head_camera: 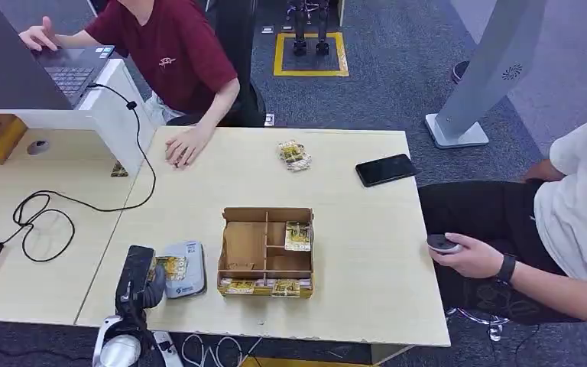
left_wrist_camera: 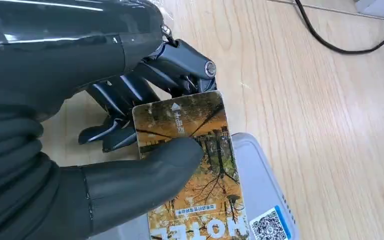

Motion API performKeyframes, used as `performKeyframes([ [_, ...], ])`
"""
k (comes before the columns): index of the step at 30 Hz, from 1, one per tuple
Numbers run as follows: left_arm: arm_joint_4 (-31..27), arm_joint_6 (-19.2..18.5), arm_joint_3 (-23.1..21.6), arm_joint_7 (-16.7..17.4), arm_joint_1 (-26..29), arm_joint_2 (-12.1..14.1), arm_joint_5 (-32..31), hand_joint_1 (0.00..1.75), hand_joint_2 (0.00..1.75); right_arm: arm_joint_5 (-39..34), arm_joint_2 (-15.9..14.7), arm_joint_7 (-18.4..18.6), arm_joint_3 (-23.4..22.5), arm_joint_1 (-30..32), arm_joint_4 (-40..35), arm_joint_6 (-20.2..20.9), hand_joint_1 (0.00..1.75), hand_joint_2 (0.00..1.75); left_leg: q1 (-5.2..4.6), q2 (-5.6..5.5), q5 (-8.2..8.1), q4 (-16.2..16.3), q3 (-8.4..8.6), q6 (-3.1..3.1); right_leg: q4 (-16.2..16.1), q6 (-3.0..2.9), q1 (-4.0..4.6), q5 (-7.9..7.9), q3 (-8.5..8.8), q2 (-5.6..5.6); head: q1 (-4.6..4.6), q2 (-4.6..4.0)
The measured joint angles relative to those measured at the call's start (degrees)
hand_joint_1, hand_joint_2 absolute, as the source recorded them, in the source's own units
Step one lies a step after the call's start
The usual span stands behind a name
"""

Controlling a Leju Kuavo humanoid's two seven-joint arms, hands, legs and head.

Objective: Pass the card to the sensor for recognition and then transmit it.

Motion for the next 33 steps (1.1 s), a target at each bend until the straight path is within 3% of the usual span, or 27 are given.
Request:
performKeyframes([
  [8,0.33,1.58,-0.13,-0.20,-0.09,0.24,-1.69,1.75,1.75,0.00,0.00,-0.07,0.00,0.01,0.00,-0.18,0.00,1.75,0.00,0.00,0.00,0.00,0.00,0.00,0.00,0.00,0.00,0.00,-0.01,0.01,0.00,0.00],
  [17,0.55,5.38,-1.60,3.94,-0.46,0.42,-14.47,1.75,1.75,0.00,0.00,-0.07,-0.02,0.21,0.00,-0.81,0.00,1.75,0.00,0.00,0.00,0.00,0.01,0.00,0.00,0.00,0.00,0.00,-0.01,0.01,0.00,0.00],
  [28,0.55,5.44,-1.95,4.15,-0.59,0.42,-15.50,1.75,1.75,0.00,0.00,-0.11,-0.02,0.41,0.00,-0.94,0.00,1.75,0.00,0.01,0.00,0.00,0.02,0.00,0.00,0.00,0.00,0.00,-0.01,0.02,0.00,0.00],
  [33,-1.20,5.66,-1.95,-4.45,-0.26,0.29,-12.13,1.75,1.75,0.00,0.00,-0.85,-0.04,0.67,0.00,-1.25,0.00,1.75,0.00,0.00,0.00,0.01,0.01,0.00,0.00,0.00,0.00,0.00,-0.02,0.02,0.00,0.00],
])
